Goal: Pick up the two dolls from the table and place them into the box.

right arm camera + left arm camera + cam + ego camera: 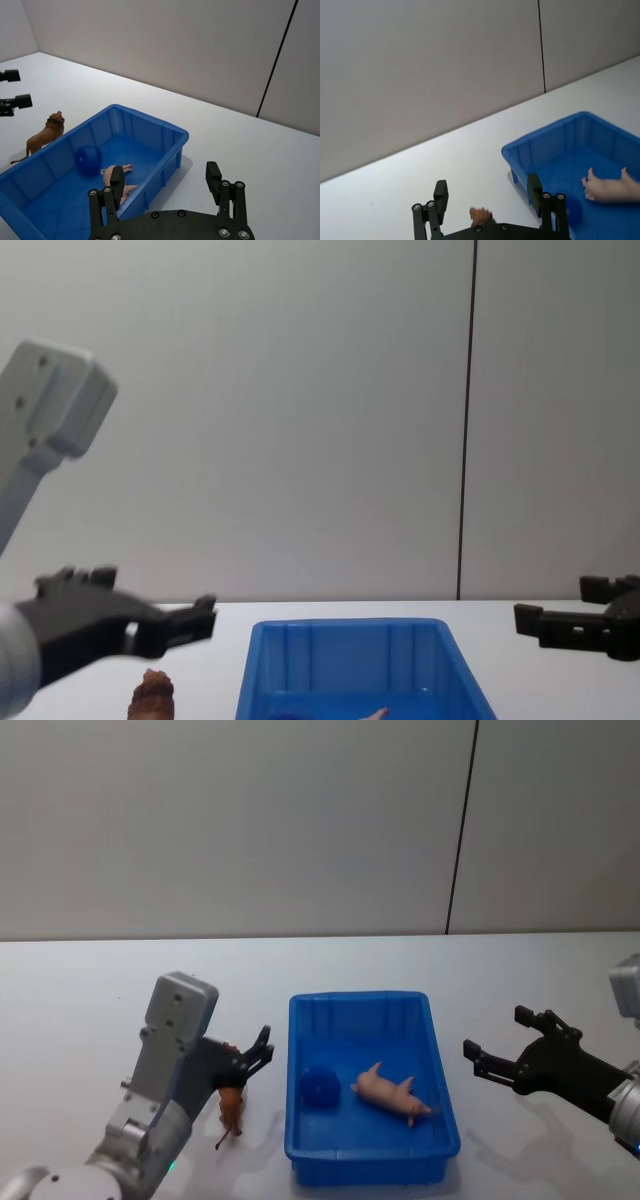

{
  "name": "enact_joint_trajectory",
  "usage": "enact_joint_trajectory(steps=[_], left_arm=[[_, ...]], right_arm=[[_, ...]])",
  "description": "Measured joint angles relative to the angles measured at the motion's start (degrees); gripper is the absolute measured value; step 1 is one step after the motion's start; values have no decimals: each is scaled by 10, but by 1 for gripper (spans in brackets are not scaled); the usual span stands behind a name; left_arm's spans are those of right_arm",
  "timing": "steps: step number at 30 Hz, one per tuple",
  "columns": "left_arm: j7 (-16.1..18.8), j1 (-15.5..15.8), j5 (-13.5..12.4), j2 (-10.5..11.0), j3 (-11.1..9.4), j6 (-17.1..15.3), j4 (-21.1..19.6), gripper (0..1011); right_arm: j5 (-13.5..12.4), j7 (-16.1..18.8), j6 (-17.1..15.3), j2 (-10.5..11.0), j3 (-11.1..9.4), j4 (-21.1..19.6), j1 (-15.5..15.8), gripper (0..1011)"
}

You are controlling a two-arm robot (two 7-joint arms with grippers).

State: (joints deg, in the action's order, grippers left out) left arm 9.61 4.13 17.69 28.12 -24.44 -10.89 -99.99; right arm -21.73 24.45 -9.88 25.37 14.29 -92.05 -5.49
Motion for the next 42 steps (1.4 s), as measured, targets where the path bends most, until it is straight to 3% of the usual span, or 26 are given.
enact_joint_trajectory(steps=[16,37,42], left_arm=[[3,-32,38,15,7,-27,12,1001],[-42,-11,38,-15,8,-31,83,1000],[-54,-1,34,-26,8,-28,105,903]], right_arm=[[-2,-1,2,2,-1,-1,2,1001],[-2,-1,2,3,-1,-1,3,1001],[-2,-1,2,3,-1,-1,3,1001]])
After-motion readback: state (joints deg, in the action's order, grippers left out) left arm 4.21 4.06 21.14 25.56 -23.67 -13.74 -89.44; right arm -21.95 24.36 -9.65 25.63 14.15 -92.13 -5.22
